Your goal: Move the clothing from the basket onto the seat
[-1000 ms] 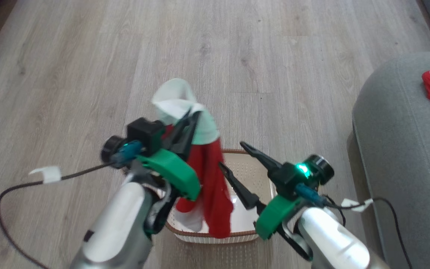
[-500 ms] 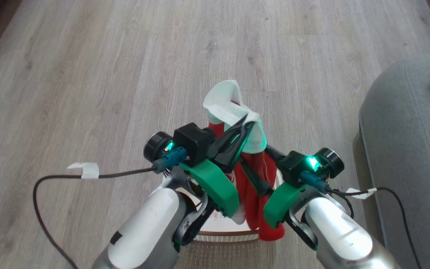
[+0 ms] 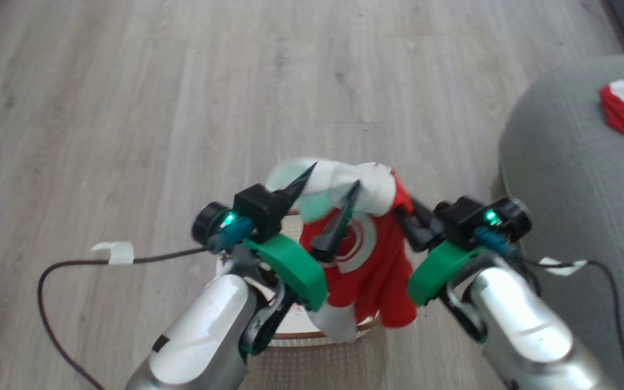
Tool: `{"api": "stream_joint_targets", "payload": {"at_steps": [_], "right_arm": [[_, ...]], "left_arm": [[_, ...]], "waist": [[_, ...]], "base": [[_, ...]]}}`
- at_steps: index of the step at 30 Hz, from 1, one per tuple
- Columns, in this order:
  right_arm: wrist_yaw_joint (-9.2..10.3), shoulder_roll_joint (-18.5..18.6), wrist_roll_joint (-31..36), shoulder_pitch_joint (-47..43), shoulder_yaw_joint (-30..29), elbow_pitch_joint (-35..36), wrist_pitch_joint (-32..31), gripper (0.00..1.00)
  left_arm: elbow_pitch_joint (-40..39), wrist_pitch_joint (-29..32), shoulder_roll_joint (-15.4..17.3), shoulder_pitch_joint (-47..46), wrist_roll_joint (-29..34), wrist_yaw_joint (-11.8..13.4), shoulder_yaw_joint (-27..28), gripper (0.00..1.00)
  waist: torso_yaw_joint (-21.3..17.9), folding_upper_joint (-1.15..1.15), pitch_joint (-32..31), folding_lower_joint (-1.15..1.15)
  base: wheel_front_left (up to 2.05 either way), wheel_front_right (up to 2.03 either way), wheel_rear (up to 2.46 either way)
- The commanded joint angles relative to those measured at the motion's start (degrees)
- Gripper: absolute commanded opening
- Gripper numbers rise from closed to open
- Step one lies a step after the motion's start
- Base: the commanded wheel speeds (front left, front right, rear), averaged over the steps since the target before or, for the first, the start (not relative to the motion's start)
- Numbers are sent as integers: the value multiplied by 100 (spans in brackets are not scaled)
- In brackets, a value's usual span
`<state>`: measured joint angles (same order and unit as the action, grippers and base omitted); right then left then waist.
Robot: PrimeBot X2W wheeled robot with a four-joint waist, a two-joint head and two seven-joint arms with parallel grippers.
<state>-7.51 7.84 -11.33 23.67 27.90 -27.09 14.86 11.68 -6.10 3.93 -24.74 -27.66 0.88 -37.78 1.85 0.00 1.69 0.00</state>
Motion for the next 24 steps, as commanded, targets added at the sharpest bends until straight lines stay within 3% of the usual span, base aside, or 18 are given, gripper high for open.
{"api": "stream_joint_targets", "payload": {"at_steps": [1,15,24], "right_arm": [[2,32,-54,295,-18,274,14,0],[2,893,-193,594,-552,1184,14,0],[2,1128,-216,389,-1061,1409,14,0]], "left_arm": [[-66,-120,79,-232,106,55,226,100],[1012,-858,-77,-185,72,-237,-73,100],[1027,-887,-103,-260,3,-348,-264,100]], "waist": [[-202,0,47,0],[-1799,0,435,0],[-2289,0,650,0]], "base": [[0,0,0],[0,0,0],[0,0,0]]}}
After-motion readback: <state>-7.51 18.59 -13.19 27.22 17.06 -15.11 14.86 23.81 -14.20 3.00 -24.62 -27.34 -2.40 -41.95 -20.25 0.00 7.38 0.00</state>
